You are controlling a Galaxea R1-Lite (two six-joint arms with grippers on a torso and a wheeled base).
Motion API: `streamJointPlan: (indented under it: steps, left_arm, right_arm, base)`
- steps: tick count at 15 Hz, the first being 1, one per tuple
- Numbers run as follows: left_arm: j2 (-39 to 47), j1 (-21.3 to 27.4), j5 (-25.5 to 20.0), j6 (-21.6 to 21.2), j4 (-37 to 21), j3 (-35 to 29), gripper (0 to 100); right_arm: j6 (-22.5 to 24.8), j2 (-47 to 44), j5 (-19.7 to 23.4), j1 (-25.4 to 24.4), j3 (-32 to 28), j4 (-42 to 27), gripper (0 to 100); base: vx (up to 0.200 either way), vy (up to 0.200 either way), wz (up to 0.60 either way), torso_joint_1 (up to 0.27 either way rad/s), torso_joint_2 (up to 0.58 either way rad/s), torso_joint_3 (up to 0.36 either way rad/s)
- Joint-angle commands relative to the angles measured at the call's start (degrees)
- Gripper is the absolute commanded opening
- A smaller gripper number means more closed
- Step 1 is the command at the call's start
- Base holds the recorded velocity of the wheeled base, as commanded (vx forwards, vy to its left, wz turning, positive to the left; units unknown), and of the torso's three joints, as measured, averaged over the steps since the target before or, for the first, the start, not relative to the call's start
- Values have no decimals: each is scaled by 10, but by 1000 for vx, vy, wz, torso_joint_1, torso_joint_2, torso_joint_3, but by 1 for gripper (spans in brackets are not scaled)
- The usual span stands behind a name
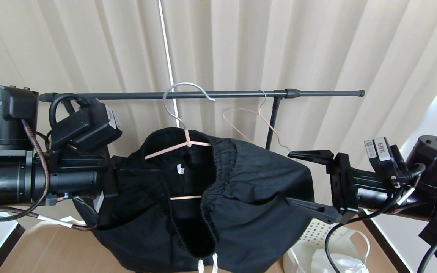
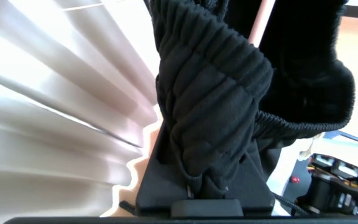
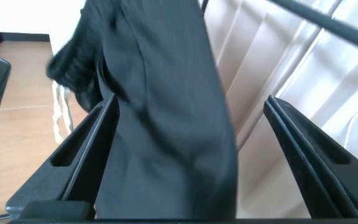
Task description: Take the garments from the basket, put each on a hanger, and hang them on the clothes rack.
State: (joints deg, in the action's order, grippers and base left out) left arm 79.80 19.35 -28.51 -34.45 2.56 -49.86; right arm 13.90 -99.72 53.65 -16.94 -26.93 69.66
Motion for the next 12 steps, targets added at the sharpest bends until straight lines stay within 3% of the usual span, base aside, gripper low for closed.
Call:
streamJointPlan:
  steps: [1,12]
  left_arm:
    - [-18,-12,-1,0,0,5,0]
    - [-47,-21,0,36,0,13,0]
  right_arm:
    - [1,-33,0,1,-7,0,100]
    - [3,-115,-2,24,-39,0,100]
  base:
    - [0,0,0,0,0,0]
    - [0,0,0,0,0,0]
